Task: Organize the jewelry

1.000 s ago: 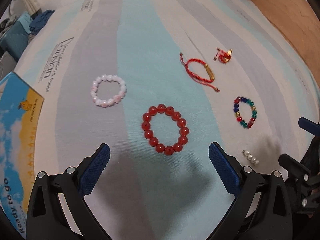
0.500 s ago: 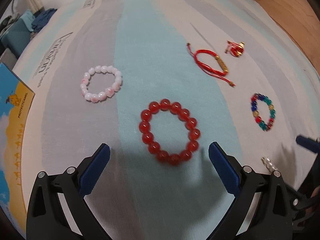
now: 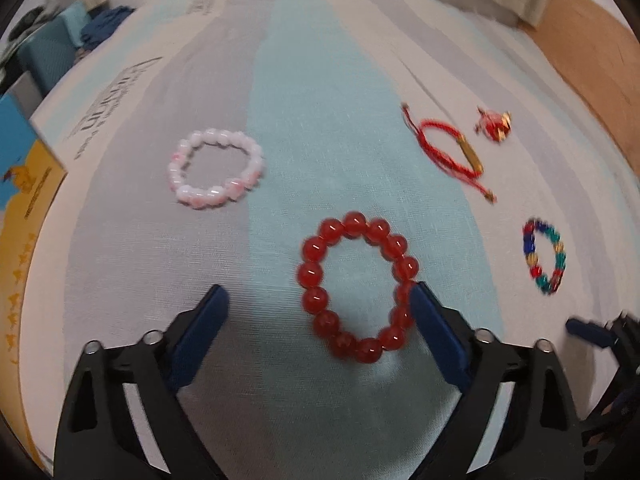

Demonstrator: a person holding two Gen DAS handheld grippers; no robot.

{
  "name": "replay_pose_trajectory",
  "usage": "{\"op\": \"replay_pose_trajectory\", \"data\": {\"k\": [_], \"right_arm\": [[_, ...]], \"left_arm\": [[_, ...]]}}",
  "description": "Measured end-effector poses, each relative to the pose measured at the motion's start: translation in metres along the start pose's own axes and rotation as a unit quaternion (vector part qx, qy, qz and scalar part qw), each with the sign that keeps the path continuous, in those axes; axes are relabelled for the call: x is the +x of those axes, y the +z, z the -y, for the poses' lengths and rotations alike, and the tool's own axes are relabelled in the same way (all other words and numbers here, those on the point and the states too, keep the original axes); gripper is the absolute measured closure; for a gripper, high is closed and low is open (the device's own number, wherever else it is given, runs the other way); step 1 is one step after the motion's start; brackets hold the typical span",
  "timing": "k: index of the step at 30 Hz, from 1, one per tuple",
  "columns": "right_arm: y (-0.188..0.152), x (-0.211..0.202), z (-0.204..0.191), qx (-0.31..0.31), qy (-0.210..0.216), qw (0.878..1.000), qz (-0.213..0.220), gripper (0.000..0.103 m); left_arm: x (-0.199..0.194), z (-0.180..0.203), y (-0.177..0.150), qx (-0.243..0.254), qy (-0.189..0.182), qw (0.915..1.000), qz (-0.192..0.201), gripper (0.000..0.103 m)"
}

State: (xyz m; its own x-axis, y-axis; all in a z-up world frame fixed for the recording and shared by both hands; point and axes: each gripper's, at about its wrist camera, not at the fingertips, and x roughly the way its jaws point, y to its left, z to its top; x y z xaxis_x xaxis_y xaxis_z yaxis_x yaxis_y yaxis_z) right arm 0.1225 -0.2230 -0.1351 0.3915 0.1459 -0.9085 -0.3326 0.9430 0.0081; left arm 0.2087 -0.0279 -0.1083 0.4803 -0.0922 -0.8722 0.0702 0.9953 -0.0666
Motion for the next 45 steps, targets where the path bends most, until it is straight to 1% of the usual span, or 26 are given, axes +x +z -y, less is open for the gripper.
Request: {"op": "replay_pose_trajectory", "data": {"k": [2,3,5,8,10,11,12,13,14,15,16,17,18,19,20,22,24,27,29,34,45], "right_arm": [[-0.001,0.0,0.001,0.0,0.0,1.0,0.002,0.032],[-0.001,0.0,0.001,0.0,0.0,1.0,0.002,0.033],[0.001,0.001,-0.002,-0.002,0.002,1.0,0.0,0.036],[0.002,0.0,-0.006,-0.012,0.002,1.0,-0.004,0.045],[0.003,-0.001,-0.009,-0.022,-0.001,1.0,-0.006,0.052],[0.003,-0.001,-0.01,-0.023,-0.001,1.0,-0.007,0.054],[0.003,-0.002,-0.011,-0.025,-0.002,1.0,-0.008,0.056],[0.003,-0.002,-0.012,-0.025,-0.003,1.0,-0.009,0.059],[0.003,-0.003,-0.012,-0.026,-0.002,1.0,-0.01,0.061],[0.003,-0.003,-0.014,-0.028,-0.003,1.0,-0.011,0.065],[0.003,-0.004,-0.015,-0.03,-0.004,0.999,-0.013,0.07],[0.004,-0.004,-0.016,-0.032,-0.004,0.999,-0.014,0.072],[0.004,-0.005,-0.018,-0.033,-0.004,0.999,-0.015,0.078],[0.005,-0.006,-0.019,-0.032,-0.004,0.999,-0.016,0.081],[0.005,-0.006,-0.02,-0.031,-0.005,0.999,-0.019,0.083],[0.006,-0.006,-0.021,-0.023,-0.002,0.999,-0.023,0.089],[0.008,-0.007,-0.022,-0.017,-0.003,1.0,-0.025,0.092],[0.009,-0.009,-0.021,-0.003,-0.002,1.0,-0.031,0.092],[0.01,-0.011,-0.018,0.01,-0.008,0.999,-0.034,0.092],[0.012,-0.017,-0.013,0.026,-0.01,0.999,-0.035,0.092],[0.015,-0.039,-0.012,0.034,-0.018,0.999,-0.02,0.092]], "left_arm": [[0.0,-0.005,0.0,-0.009,-0.003,0.9999,-0.006,0.019],[0.003,-0.006,0.001,-0.007,-0.005,0.9998,-0.016,0.019],[0.007,-0.004,0.001,0.012,0.006,0.9996,-0.027,0.019],[0.01,0.002,0.0,0.034,0.026,0.9986,-0.031,0.021],[0.011,0.003,0.0,0.033,0.03,0.9985,-0.032,0.025],[0.011,0.003,-0.001,0.033,0.033,0.9984,-0.031,0.026],[0.011,0.003,-0.002,0.036,0.036,0.9982,-0.029,0.031],[0.01,0.003,-0.004,0.039,0.041,0.9981,-0.026,0.039],[0.01,0.003,-0.005,0.043,0.045,0.9978,-0.023,0.042],[0.008,0.004,-0.006,0.047,0.046,0.9976,-0.021,0.049],[0.008,0.004,-0.006,0.05,0.048,0.9974,-0.02,0.058],[0.007,0.004,-0.006,0.054,0.049,0.9972,-0.02,0.064],[0.006,0.005,-0.006,0.058,0.047,0.997,-0.022,0.076],[0.005,0.007,-0.007,0.062,0.049,0.9966,-0.024,0.086],[0.003,0.006,-0.007,0.065,0.049,0.9964,-0.024,0.089],[0.0,0.007,-0.009,0.071,0.048,0.9959,-0.028,0.09],[-0.001,0.004,-0.008,0.073,0.043,0.9959,-0.03,0.09],[-0.006,0.0,-0.008,0.064,0.032,0.9969,-0.033,0.09],[-0.009,-0.002,-0.008,0.059,0.031,0.9972,-0.033,0.09],[-0.02,0.0,-0.007,0.065,0.031,0.9969,-0.032,0.09],[-0.043,0.003,-0.004,0.069,0.016,0.9971,-0.026,0.09]]}}
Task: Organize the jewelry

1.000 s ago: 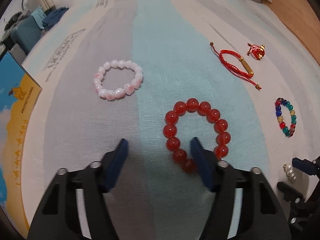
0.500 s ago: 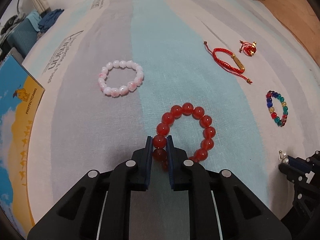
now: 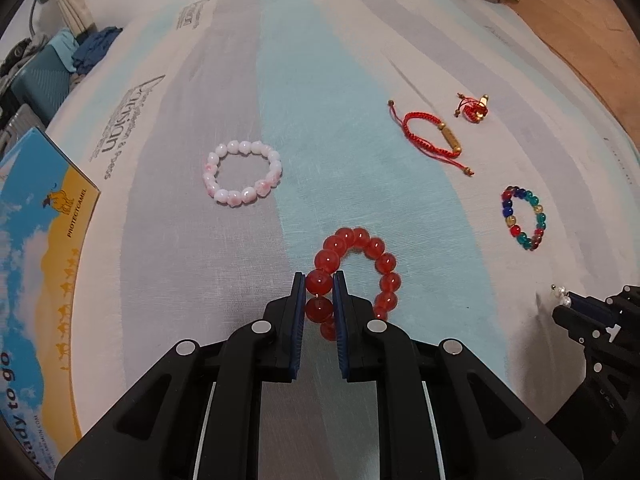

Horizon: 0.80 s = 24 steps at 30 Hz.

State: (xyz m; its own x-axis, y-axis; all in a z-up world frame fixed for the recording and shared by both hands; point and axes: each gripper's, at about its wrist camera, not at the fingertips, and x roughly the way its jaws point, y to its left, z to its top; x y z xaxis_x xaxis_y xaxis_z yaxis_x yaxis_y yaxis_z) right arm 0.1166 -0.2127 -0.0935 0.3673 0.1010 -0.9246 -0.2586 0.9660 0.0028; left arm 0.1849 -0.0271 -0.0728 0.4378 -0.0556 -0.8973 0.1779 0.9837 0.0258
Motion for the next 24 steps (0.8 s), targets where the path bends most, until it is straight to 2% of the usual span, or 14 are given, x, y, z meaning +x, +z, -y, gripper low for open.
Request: {"op": "replay_pose_trajectory", "data": {"k": [24], "right_arm": [[0.027,-0.039,-0.037,-0.003,-0.013,0.999,0.031,0.092]], "left_arm": [[-0.056,-0.027,-0.004,-0.011,-0.017,0.9997,0.011,0.09]]}}
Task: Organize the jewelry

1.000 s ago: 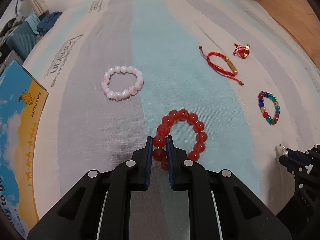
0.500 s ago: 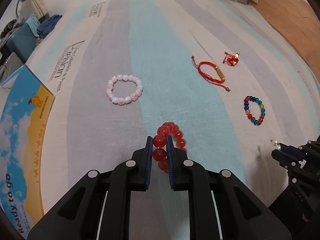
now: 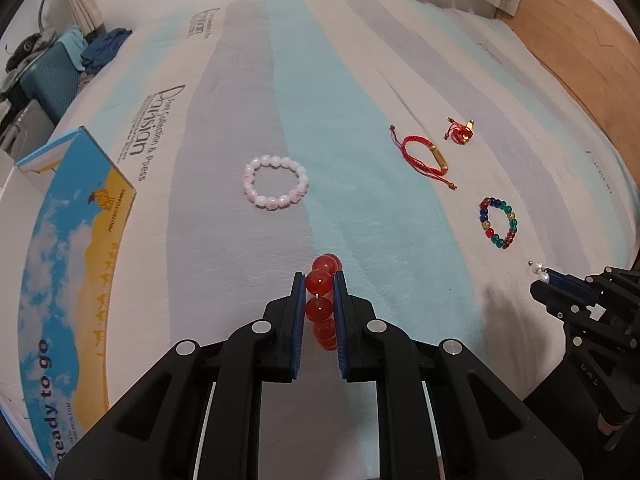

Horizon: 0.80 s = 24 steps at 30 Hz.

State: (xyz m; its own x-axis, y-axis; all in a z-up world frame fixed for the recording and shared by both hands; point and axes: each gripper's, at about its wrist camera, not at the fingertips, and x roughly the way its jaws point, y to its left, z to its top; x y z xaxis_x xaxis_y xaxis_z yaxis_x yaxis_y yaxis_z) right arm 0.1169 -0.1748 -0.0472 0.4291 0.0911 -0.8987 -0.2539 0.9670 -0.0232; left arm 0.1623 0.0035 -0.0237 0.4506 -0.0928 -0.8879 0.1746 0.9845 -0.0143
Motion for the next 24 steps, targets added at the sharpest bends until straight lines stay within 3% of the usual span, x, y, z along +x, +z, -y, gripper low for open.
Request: {"op": "replay_pose_trajectory", "data": {"k": [24], "right_arm": [[0.046,-0.035,-0.077,-0.029,0.014,0.999,0.028,0.092]], "left_arm": [[-0.079,-0.063,-0.009,-0.016,0.019,0.9992,0.033,0.09]]}}
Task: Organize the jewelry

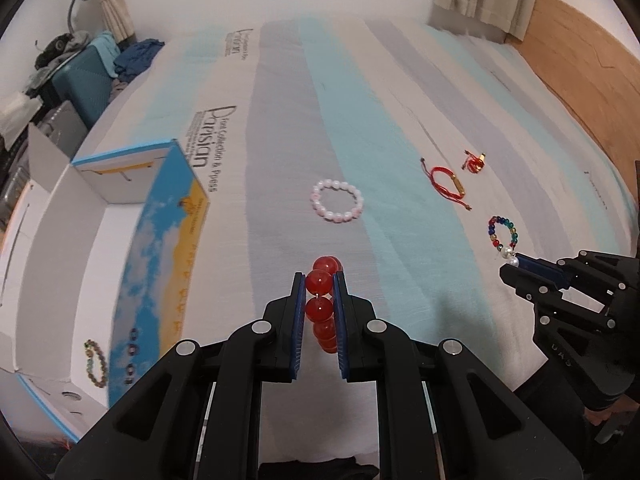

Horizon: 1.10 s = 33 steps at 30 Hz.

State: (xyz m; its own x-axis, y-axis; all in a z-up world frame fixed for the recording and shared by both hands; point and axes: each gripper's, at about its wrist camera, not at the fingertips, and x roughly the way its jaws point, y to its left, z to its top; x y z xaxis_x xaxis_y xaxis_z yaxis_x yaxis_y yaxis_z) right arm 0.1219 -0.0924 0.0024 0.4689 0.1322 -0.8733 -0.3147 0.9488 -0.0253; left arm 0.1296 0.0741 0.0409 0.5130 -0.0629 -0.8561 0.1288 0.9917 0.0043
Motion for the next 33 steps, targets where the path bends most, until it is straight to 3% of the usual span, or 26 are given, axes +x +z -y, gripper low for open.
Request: {"op": "replay_pose_trajectory", "data": {"k": [15,33], "right_arm": [[0.044,-0.022,-0.086,-0.041,0.034,0.998,0.021,0.092],[0.088,-0.032,-0.206,-0.104,0.083,0.991,0.028,0.092]], "left_arm": [[-0.054,-0.084,-0.01,-0.044,0.03,0.9984,0.022,0.09],[-0.092,-0.18,-0.034,-0.102,0.054,0.9927,0.034,0.09]]}}
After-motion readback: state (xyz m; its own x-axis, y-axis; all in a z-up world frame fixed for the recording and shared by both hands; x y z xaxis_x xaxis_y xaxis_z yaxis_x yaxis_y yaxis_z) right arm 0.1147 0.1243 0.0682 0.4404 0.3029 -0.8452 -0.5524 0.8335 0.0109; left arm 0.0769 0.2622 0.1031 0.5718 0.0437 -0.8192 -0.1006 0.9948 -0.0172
